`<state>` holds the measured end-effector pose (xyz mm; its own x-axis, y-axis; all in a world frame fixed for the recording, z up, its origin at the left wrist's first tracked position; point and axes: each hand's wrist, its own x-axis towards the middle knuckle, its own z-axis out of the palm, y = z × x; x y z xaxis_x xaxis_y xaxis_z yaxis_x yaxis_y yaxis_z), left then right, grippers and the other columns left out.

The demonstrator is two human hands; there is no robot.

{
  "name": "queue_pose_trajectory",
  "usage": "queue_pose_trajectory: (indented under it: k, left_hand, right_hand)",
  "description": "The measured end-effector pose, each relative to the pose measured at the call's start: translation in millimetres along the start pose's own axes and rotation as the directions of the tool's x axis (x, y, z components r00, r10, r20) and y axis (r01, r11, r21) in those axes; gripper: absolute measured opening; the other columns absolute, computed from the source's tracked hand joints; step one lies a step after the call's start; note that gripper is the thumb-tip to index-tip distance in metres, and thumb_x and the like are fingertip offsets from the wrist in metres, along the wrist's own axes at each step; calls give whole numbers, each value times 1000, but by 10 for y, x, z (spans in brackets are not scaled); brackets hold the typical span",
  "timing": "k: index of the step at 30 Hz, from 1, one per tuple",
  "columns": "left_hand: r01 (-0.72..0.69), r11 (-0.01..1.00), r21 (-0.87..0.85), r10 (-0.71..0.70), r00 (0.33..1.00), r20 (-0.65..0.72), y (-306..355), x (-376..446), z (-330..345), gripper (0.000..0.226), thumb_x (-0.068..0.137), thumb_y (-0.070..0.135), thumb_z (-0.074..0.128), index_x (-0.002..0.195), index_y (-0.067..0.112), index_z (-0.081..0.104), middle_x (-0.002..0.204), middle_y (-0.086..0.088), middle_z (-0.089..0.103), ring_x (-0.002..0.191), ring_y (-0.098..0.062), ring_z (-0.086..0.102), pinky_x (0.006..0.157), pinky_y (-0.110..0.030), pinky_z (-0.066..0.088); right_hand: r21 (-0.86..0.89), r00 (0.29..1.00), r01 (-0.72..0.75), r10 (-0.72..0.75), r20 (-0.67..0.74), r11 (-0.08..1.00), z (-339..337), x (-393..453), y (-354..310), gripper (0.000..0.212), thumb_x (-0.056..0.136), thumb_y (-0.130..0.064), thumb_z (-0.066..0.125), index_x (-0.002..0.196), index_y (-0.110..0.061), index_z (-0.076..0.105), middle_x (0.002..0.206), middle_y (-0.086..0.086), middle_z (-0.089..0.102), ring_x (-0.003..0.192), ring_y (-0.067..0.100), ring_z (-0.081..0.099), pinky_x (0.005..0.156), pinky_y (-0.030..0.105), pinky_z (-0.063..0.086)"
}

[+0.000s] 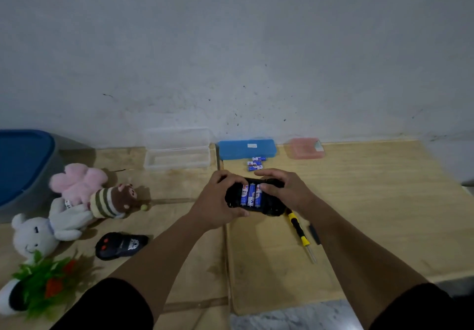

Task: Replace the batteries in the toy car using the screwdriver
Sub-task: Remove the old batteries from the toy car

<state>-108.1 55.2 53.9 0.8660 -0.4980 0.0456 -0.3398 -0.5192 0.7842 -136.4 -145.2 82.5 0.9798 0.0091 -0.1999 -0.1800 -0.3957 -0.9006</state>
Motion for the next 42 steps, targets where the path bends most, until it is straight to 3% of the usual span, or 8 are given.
queue_pose_trajectory:
  k: [3, 7, 15, 22, 29, 33, 36, 42]
  left_hand:
    - [-3, 1000, -12, 3, 1000, -27, -24, 70, -70, 77, 55, 29, 89, 121, 26, 49, 119, 5, 42, 105, -6, 46, 87, -10, 39]
    - [39, 999, -37, -42, 996, -85, -71, 168, -99, 87, 51, 29, 91, 125, 20, 46, 114, 6, 44, 100, -5, 47, 81, -9, 36]
    - [77, 997, -1, -77, 995, -66, -140, 302, -36, 83, 49, 27, 91, 121, 16, 51, 113, 4, 44, 99, -6, 47, 80, -5, 33]
    - [93, 996, 14, -92, 994, -60, -87, 378, 23, 84, 51, 26, 91, 123, 14, 49, 114, 2, 41, 99, -7, 46, 85, -13, 35]
    - [105, 994, 15, -105, 993, -48, -57, 418, 96, 83, 52, 26, 91, 123, 15, 48, 112, 4, 39, 97, -7, 46, 79, -5, 34]
    - [123, 992, 5, -122, 990, -68, -32, 407, 166, 83, 52, 28, 90, 123, 15, 48, 113, 5, 40, 99, -8, 46, 87, -18, 40]
    - [122, 993, 2, -121, 990, -78, -45, 403, 185, 82, 52, 29, 90, 122, 15, 49, 113, 5, 41, 98, -6, 45, 80, -8, 35]
    - [141, 990, -10, -141, 983, -114, -76, 380, 180, 80, 52, 29, 90, 119, 15, 50, 111, 3, 42, 96, -7, 44, 76, -4, 36]
  right_hand:
    - [-57, 999, 26, -29, -37, 998, 41, 48, -19, 29, 89, -14, 61, 115, -26, 62, 107, 4, 64, 97, 18, 63, 79, 23, 54]
    - [-393, 987, 99, -141, -80, 914, 156, 167, 59, 25, 87, -16, 62, 110, -24, 66, 115, -1, 57, 111, 12, 48, 94, 29, 42]
    - [-487, 993, 9, -64, -96, 873, 248, 356, 152, 32, 87, -28, 43, 110, -41, 61, 121, -2, 58, 114, 19, 49, 92, 50, 44]
    - [-512, 999, -18, -6, -45, 859, 201, 467, 99, 45, 79, -19, 34, 108, -37, 62, 117, 3, 57, 108, 27, 50, 89, 53, 44]
    - [-453, 993, -114, 92, -70, 884, 204, 553, 36, 45, 66, -20, 32, 91, -33, 68, 111, 8, 57, 99, 28, 54, 89, 52, 46]
    - [-462, 987, -163, 146, -73, 872, 237, 558, -52, 25, 81, -19, 45, 90, -27, 66, 119, 8, 52, 108, 25, 48, 95, 51, 41]
    - [-419, 994, -95, 62, -90, 903, 190, 472, -34, 2, 85, -29, 59, 86, -28, 58, 122, 2, 49, 117, 20, 40, 99, 49, 36]
    - [-303, 967, 138, -195, -166, 943, 237, 335, -110, 17, 77, -17, 71, 74, -24, 55, 90, -8, 64, 99, 15, 54, 93, 44, 42]
